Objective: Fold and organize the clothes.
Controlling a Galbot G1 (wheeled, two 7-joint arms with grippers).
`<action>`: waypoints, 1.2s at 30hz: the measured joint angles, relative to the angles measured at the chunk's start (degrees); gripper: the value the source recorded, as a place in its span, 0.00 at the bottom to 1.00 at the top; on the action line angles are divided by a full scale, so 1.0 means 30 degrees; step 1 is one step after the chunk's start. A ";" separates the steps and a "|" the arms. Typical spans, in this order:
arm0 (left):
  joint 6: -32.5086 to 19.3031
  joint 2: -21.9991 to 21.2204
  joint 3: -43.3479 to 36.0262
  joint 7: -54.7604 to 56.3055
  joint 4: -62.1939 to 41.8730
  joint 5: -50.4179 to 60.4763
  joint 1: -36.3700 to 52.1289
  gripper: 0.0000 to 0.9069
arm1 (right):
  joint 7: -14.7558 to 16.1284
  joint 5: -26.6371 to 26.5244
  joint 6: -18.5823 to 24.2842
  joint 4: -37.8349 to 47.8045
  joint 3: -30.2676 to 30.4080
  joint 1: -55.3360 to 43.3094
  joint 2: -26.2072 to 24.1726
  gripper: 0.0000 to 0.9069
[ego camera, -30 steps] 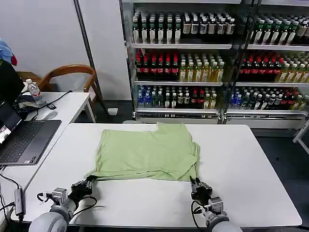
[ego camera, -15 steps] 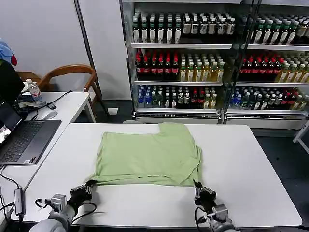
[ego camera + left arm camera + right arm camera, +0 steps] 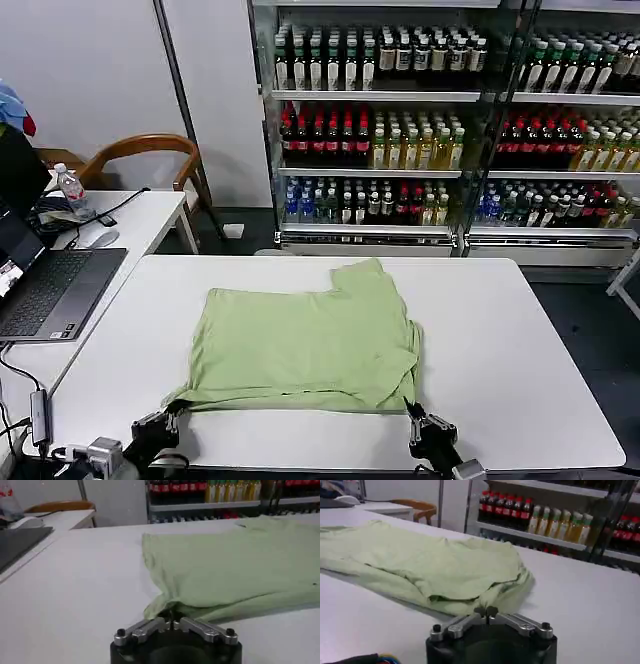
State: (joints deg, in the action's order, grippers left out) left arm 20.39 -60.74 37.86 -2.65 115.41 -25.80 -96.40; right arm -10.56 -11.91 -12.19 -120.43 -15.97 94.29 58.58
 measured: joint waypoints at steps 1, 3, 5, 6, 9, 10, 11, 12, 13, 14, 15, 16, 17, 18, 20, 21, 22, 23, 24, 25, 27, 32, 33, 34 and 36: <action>-0.0058 0.0017 0.0141 -0.0007 0.0154 0.0002 -0.0295 0.03 | -0.0011 0.0025 0.0018 -0.0102 -0.0023 0.0144 -0.0042 0.00; -0.0157 0.0037 0.0439 -0.0024 0.0419 0.0008 -0.0869 0.04 | -0.0038 0.0107 0.0053 -0.0334 -0.0083 0.0468 -0.0136 0.00; -0.0211 0.0028 0.0710 -0.0055 0.0658 -0.0001 -0.1416 0.04 | -0.0077 0.0194 0.0097 -0.0570 -0.0161 0.0765 -0.0218 0.00; -0.0237 0.0029 0.0815 -0.0066 0.0759 -0.0012 -0.1636 0.04 | -0.0084 0.0215 0.0103 -0.0706 -0.0207 0.0938 -0.0250 0.00; -0.0371 -0.0002 0.1001 -0.0047 0.1096 -0.0003 -0.2257 0.04 | -0.0133 0.0257 0.0103 -0.1086 -0.0336 0.1405 -0.0303 0.00; -0.0414 -0.0046 0.1041 -0.0035 0.1225 0.0021 -0.2432 0.04 | -0.0149 0.0271 0.0100 -0.1198 -0.0385 0.1568 -0.0347 0.00; -0.0421 -0.0068 0.1071 -0.0025 0.1329 0.0029 -0.2574 0.04 | -0.0157 0.0285 0.0100 -0.1293 -0.0432 0.1708 -0.0383 0.00; -0.0419 -0.0097 0.1114 -0.0012 0.1454 0.0040 -0.2730 0.04 | -0.0155 0.0330 0.0101 -0.1412 -0.0490 0.1891 -0.0427 0.00; -0.0422 -0.0110 0.1144 -0.0004 0.1564 0.0069 -0.2873 0.04 | -0.0161 0.0378 0.0106 -0.1503 -0.0548 0.2064 -0.0459 0.00; -0.0422 -0.0111 0.1166 0.0001 0.1663 0.0079 -0.3013 0.06 | -0.0172 0.0415 0.0115 -0.1559 -0.0588 0.2224 -0.0480 0.00; -0.0428 -0.0105 0.1197 0.0016 0.1761 0.0104 -0.3162 0.06 | -0.0183 0.0457 0.0132 -0.1613 -0.0628 0.2390 -0.0505 0.38; -0.0461 -0.0092 0.1223 0.0040 0.1814 0.0158 -0.3258 0.08 | -0.0190 0.0509 0.0151 -0.1645 -0.0678 0.2547 -0.0519 1.00; -0.0482 -0.0076 0.1251 0.0075 0.1841 0.0207 -0.3325 0.47 | -0.0217 0.0544 0.0152 -0.1672 -0.0729 0.2693 -0.0524 1.00; -0.0488 -0.0057 0.1287 0.0104 0.1876 0.0243 -0.3386 1.00 | -0.0228 0.0565 0.0150 -0.1723 -0.0756 0.2841 -0.0524 1.00; -0.0483 -0.0011 0.1360 0.0146 0.1908 0.0287 -0.3483 1.00 | -0.0213 0.0566 0.0121 -0.1860 -0.0775 0.3093 -0.0514 1.00; -0.0466 0.0005 0.1367 0.0184 0.1965 0.0325 -0.3544 1.00 | -0.0191 0.0574 0.0108 -0.1924 -0.0791 0.3206 -0.0503 1.00; -0.0434 0.0033 0.1365 0.0247 0.2038 0.0371 -0.3605 1.00 | -0.0160 0.0596 0.0091 -0.2007 -0.0825 0.3318 -0.0502 1.00; -0.0398 0.0068 0.1360 0.0307 0.2123 0.0428 -0.3684 1.00 | -0.0110 0.0597 0.0057 -0.2125 -0.0882 0.3439 -0.0520 1.00; -0.0390 0.0098 0.1345 0.0350 0.2189 0.0498 -0.3760 1.00 | -0.0071 0.0587 0.0014 -0.2241 -0.0943 0.3541 -0.0549 1.00; -0.0381 0.0114 0.1335 0.0404 0.2275 0.0585 -0.3819 1.00 | -0.0033 0.0551 -0.0032 -0.2374 -0.1013 0.3647 -0.0597 1.00; -0.0317 0.0174 0.1355 0.0514 0.2460 0.0672 -0.3864 1.00 | 0.0042 0.0473 -0.0107 -0.2673 -0.1225 0.3831 -0.0683 1.00; 0.0034 0.0418 0.1693 0.0741 0.3318 0.0722 -0.4012 1.00 | 0.0198 0.0062 -0.0223 -0.3581 -0.2143 0.3958 -0.0962 1.00; 0.0092 0.0490 0.1778 0.0775 0.3533 0.0716 -0.4006 1.00 | 0.0207 -0.0055 -0.0267 -0.3713 -0.2354 0.3915 -0.1018 1.00; 0.0157 0.0562 0.1846 0.0823 0.3658 0.0712 -0.3972 1.00 | 0.0206 -0.0176 -0.0318 -0.3816 -0.2568 0.3825 -0.1089 1.00; 0.0287 0.0722 0.1979 0.0936 0.3832 0.0677 -0.3833 1.00 | 0.0197 -0.0397 -0.0395 -0.3986 -0.2971 0.3578 -0.1206 1.00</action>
State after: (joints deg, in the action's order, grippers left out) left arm 21.25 -58.57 43.79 0.16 126.91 -23.77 -107.90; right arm -9.97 -13.10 -13.38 -132.39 -24.88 105.02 54.96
